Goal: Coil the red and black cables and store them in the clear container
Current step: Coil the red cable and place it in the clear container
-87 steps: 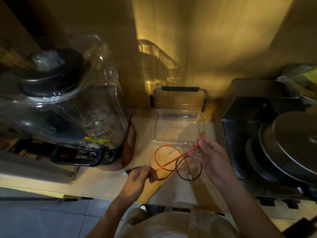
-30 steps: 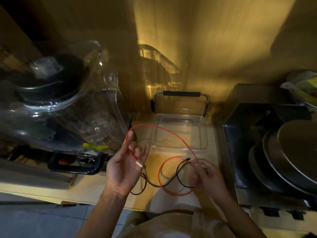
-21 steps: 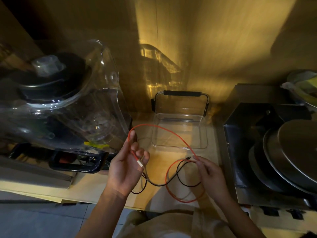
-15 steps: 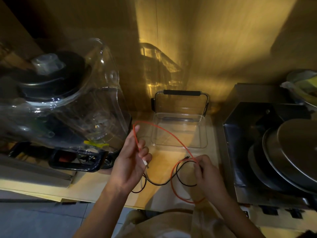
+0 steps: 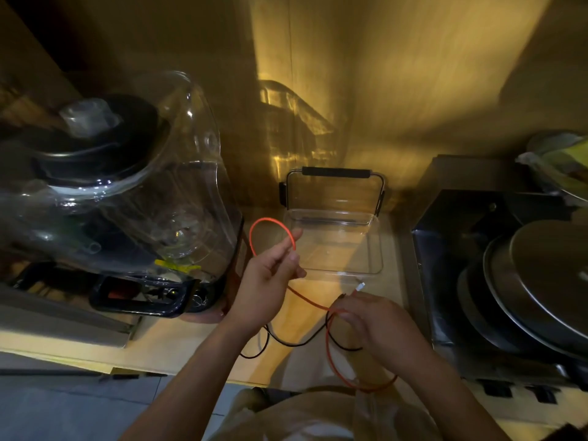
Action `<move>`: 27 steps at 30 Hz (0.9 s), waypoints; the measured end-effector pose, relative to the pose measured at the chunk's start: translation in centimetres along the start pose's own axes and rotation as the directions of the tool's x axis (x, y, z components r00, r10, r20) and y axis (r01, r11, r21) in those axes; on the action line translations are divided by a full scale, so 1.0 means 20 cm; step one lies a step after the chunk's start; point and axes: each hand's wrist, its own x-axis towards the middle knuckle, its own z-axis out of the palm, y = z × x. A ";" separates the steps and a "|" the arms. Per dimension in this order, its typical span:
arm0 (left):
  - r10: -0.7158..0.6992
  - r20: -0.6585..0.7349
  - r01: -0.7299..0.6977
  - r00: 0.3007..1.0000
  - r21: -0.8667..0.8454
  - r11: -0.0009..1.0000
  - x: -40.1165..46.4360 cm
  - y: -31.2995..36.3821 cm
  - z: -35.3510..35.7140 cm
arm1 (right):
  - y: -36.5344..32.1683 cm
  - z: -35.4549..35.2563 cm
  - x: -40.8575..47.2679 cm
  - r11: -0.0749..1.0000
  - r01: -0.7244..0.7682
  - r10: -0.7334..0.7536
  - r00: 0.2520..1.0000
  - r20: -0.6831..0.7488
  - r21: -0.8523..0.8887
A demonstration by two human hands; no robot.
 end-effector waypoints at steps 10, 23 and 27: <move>0.059 0.226 -0.158 0.972 0.453 0.878 -0.02 -0.09 0.00 | -0.02 -0.07 -0.04 0.991 0.109 -0.100 0.989 -0.109 0.073; 0.077 0.148 -0.154 0.986 0.628 0.763 -0.04 -0.04 -0.13 | 0.04 -0.14 -0.04 0.988 0.003 0.057 0.923 -0.381 0.155; 0.126 0.055 -0.133 0.991 0.593 0.794 -0.05 -0.05 -0.19 | 0.10 -0.17 -0.06 0.982 -0.063 0.137 0.886 -0.443 0.179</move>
